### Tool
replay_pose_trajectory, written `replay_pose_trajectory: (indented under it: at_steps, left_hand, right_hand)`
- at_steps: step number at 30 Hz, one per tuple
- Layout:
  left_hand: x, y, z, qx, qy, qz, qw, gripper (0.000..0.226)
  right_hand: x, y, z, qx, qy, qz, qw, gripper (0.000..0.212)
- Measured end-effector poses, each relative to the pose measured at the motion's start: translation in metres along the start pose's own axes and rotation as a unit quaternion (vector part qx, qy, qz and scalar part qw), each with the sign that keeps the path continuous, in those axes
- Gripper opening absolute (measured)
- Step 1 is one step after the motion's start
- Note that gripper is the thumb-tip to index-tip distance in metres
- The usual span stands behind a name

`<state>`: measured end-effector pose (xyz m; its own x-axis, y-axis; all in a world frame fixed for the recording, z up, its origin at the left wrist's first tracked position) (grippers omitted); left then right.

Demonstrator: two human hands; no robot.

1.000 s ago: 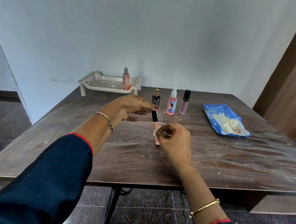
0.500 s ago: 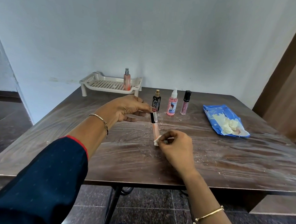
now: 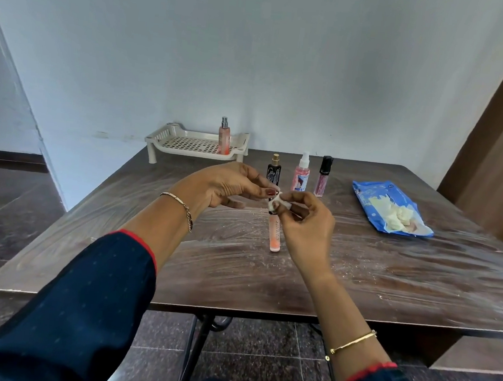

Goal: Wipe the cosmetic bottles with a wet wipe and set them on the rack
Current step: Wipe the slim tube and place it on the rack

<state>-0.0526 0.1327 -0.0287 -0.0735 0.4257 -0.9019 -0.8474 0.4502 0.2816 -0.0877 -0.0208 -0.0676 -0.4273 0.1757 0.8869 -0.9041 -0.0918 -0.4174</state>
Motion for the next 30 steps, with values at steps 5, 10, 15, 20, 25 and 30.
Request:
replay_pose_trajectory:
  at_steps: [5, 10, 15, 20, 25, 30]
  left_hand:
    - [0.005, 0.000, 0.005, 0.022, 0.024, 0.022, 0.999, 0.031]
    - [0.014, 0.002, 0.015, 0.026, 0.032, 0.038, 0.998, 0.023]
    - [0.015, 0.004, 0.015, 0.024, 0.025, 0.044, 0.998, 0.025]
    - [0.010, 0.004, 0.011, 0.010, 0.022, 0.040, 0.999, 0.020]
    - [0.004, 0.002, 0.005, -0.002, 0.013, 0.027, 1.000, 0.028]
    - [0.002, 0.000, 0.006, -0.004, -0.005, 0.013, 1.000, 0.015]
  right_hand:
    - [-0.014, 0.007, 0.000, 0.049, 0.053, -0.052, 0.996, 0.018]
    - [-0.030, 0.011, 0.001, 0.089, 0.140, -0.098, 0.981, 0.019]
    - [-0.034, 0.018, 0.003, 0.103, 0.225, -0.098, 0.964, 0.023]
    - [-0.029, 0.018, 0.002, 0.090, 0.211, -0.085, 0.970, 0.022]
    - [-0.010, 0.008, -0.002, 0.043, 0.130, -0.035, 0.990, 0.018]
    - [-0.006, 0.002, -0.008, 0.017, 0.100, -0.014, 0.995, 0.021]
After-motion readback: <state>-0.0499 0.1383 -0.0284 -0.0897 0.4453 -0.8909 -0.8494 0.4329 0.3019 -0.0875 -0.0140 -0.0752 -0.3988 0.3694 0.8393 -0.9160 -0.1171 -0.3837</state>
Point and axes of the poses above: each hand's wrist, its own y-axis away from the middle knuckle, its own z-axis out of the back of the hand, x = y × z, the point moved 5 cm from there along -y, towards the middle knuckle, and after that the axes turned 15 degrees about x, right-handed, at the moved point
